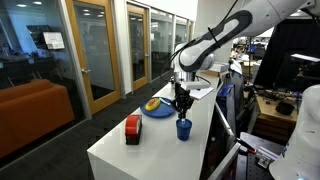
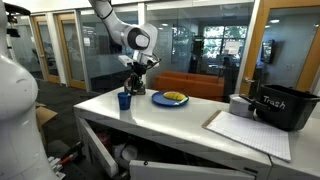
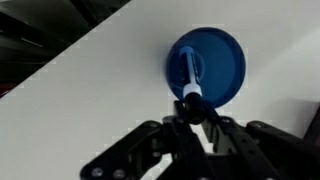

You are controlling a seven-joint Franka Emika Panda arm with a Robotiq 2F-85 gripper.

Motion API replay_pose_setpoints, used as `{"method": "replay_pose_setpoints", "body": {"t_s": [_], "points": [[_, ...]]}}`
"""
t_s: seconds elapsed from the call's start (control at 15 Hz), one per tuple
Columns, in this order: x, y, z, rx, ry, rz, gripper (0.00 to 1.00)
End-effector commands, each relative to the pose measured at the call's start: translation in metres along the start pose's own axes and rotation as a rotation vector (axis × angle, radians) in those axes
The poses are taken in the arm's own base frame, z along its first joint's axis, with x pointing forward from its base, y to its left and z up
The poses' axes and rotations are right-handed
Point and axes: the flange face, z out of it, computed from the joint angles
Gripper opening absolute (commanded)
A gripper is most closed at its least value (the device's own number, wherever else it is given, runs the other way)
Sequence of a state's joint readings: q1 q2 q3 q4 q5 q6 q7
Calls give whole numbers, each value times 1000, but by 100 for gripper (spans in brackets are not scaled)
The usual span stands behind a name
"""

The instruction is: Take the marker out of the cup and put it on the table

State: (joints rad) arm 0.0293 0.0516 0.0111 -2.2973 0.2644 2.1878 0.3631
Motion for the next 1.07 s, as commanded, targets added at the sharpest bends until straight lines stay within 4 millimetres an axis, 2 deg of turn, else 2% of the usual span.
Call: {"method": "replay_pose_setpoints", "body": {"t_s": [0.0,0.27,0.4,0.73,1.0], "points": [[1,-3,3,-17,-23,-1,3],[-1,-5,2,-22,-17,-11,5],[-7,-10,-4,-19,-9,-26,5],[-30,-30,-35,-5,50,-97,5],[-41,-33,-64,3,99,-134,5]]}}
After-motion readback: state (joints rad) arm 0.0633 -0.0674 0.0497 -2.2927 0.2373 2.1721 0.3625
